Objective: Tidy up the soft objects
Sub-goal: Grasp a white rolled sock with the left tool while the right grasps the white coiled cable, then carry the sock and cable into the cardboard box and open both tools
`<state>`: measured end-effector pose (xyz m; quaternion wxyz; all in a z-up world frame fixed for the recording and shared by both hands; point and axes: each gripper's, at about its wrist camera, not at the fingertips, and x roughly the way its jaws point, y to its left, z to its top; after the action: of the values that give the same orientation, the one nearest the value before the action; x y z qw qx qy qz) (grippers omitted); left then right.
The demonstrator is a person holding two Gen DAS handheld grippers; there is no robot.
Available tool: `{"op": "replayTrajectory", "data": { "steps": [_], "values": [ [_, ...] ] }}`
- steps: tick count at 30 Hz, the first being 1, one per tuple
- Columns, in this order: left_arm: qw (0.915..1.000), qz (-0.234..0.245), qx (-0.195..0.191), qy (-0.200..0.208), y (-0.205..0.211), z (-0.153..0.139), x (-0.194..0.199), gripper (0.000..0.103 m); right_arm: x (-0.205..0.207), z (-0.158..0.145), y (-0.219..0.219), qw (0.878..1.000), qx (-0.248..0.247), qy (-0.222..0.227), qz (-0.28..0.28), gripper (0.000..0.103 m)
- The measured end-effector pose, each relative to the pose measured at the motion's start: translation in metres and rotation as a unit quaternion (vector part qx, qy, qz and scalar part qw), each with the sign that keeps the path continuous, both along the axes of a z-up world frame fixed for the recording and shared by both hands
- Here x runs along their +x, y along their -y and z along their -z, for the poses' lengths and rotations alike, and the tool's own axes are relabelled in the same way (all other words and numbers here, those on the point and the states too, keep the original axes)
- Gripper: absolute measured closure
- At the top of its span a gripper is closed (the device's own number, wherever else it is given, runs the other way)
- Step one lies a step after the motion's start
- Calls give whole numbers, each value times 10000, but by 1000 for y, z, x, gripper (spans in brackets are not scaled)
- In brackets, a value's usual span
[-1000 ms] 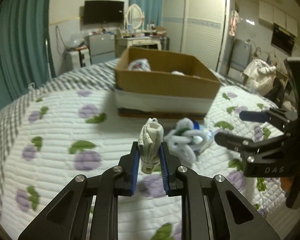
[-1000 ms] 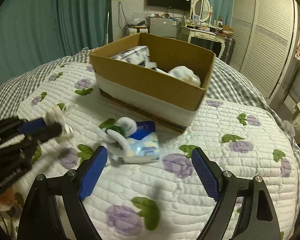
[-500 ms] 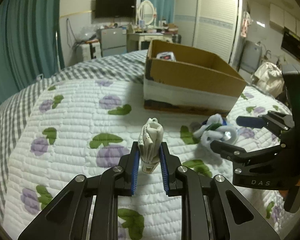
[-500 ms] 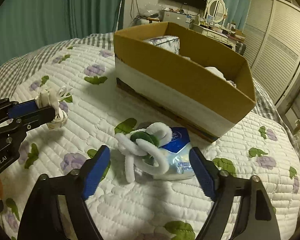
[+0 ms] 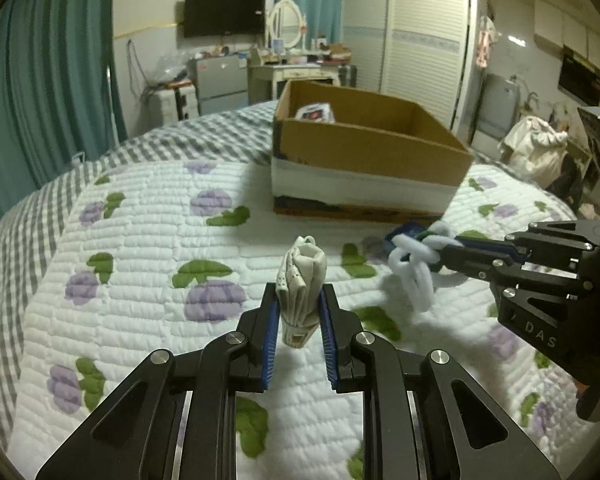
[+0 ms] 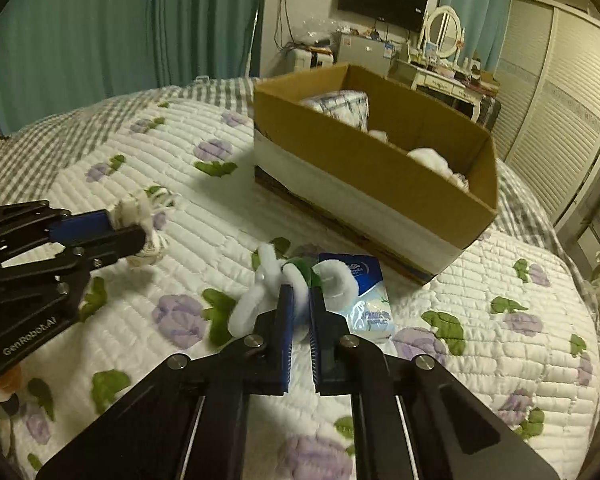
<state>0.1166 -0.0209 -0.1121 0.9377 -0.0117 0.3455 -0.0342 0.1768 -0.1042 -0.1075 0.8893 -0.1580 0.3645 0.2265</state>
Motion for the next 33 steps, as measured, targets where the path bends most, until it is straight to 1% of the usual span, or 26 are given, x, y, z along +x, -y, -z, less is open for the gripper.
{"op": "replayTrajectory", "data": {
  "steps": [4,12,15,19,21,25,29,32,33],
  "values": [
    [9999,77,-32,128,6,-18,-17,84,-17,-21,6,9997,184,121,57,96],
    [9987,212,-140,434,16,-64,-48,84,-59,-76,14,9965,667,487,161,96],
    [9981,241,-110,559,19,-80,-53,84,-73,-101,17,9936,858,711,202,96],
    [9968,287,-19,751,23,-105,-51,84,-79,-125,20,9910,963,906,220,96],
    [9954,309,38,905,26,-119,-45,84,-78,-136,22,9898,989,1005,224,96],
    [9938,346,29,1055,30,-137,-24,84,-63,-162,26,9864,1025,1253,278,96],
    [9920,371,103,1202,36,-149,11,84,-29,-187,31,9820,1189,1411,410,96],
    [9908,396,86,1291,39,-151,42,84,-1,-197,33,9785,1263,1549,509,96],
    [9907,398,80,1297,40,-151,58,84,9,-198,33,9779,1273,1572,537,96]
  ]
}}
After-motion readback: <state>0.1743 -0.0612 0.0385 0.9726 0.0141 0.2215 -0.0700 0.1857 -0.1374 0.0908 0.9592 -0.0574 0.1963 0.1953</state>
